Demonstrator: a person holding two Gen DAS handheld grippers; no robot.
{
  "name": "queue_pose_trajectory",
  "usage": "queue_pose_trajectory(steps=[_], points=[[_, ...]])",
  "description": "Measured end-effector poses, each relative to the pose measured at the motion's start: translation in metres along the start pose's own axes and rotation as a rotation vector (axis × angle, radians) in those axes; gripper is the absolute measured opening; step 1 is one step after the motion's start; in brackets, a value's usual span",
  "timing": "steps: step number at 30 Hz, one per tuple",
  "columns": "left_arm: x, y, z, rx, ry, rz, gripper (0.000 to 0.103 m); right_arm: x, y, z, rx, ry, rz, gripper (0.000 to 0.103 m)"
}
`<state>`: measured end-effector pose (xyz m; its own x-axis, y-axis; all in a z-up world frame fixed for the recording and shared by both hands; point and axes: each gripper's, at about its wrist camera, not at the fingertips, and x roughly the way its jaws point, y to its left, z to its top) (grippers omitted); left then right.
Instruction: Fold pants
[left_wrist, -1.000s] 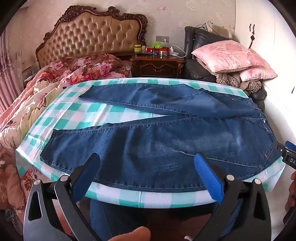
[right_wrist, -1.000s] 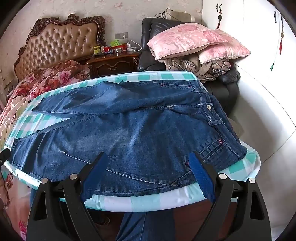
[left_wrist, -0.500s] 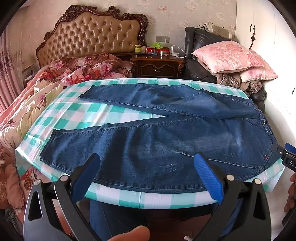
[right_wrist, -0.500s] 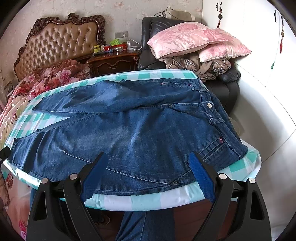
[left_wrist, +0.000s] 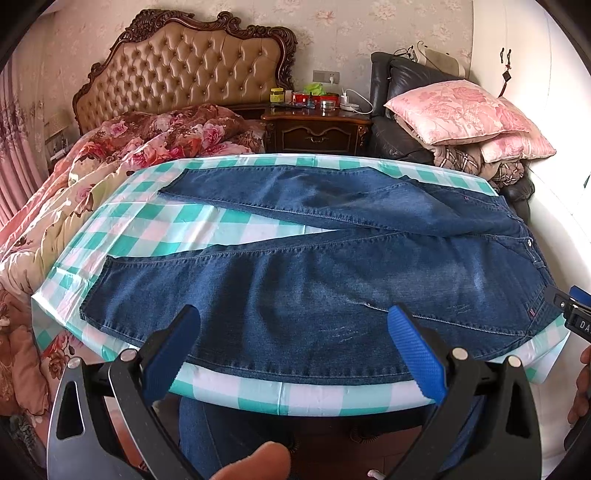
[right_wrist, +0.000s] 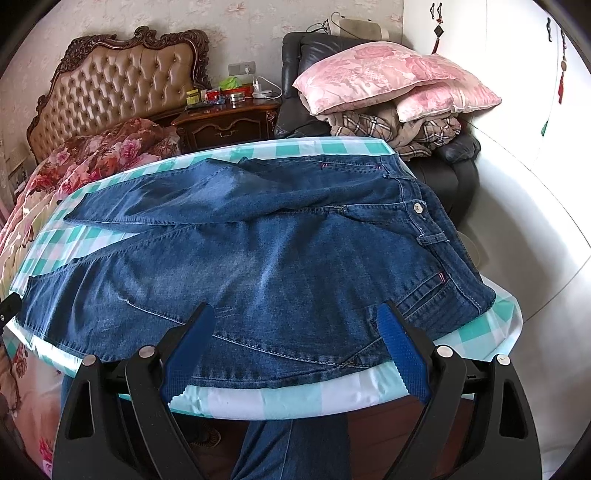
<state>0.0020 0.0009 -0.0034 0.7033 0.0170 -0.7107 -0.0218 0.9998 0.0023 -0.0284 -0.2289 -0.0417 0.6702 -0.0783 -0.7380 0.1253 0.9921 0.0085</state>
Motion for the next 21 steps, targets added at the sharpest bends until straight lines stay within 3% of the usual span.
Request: queue_pose_trajectory(steps=[21], points=[[0.0016,0.0069,-0.0033,-0.003,-0.001,0.007,0.102,0.0005,0.0048,-0.0005,-0.006,0.005,-0.001,0.086]])
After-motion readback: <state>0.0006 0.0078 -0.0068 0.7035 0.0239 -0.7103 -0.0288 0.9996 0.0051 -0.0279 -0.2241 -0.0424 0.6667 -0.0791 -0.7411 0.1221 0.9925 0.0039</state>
